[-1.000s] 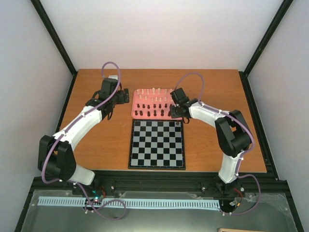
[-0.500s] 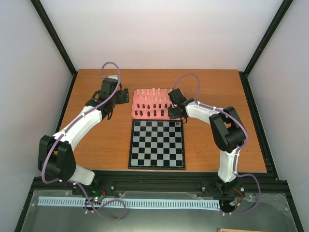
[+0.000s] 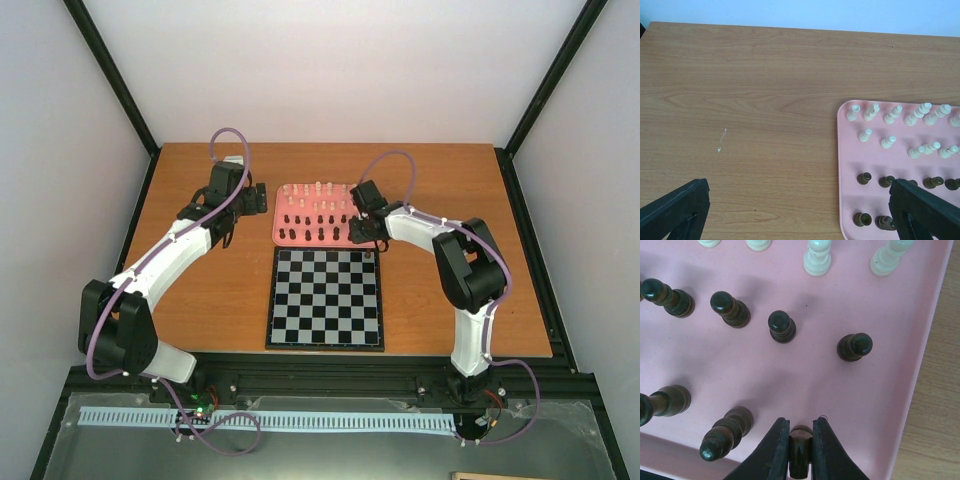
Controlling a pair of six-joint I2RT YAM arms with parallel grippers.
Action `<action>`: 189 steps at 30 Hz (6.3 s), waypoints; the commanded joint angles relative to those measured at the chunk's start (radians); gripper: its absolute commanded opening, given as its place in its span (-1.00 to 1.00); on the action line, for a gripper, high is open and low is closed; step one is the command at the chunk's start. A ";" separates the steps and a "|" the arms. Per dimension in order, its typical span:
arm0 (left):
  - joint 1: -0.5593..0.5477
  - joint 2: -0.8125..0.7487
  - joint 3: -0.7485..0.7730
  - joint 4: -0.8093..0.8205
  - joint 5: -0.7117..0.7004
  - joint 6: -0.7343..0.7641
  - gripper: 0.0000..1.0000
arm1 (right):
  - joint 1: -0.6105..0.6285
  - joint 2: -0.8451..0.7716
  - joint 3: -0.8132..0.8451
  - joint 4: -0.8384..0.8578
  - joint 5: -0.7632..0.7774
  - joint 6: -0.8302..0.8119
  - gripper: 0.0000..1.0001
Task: Set up the chess pieces on the board
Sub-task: Pick up the chess piece from the storage box, then place the chess piece on the chessboard, then pick up the chess piece from the storage box.
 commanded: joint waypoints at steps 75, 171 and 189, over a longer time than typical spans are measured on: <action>0.002 0.004 0.020 0.010 0.006 -0.013 0.99 | 0.190 -0.320 -0.339 -0.023 0.141 0.129 -0.91; 0.002 -0.003 0.020 0.004 -0.014 -0.008 0.99 | 0.047 0.079 0.126 -0.035 -0.025 -0.023 -0.30; 0.002 -0.009 0.016 0.002 -0.019 -0.012 1.00 | 0.044 -0.021 0.117 -0.046 -0.011 -0.020 -0.67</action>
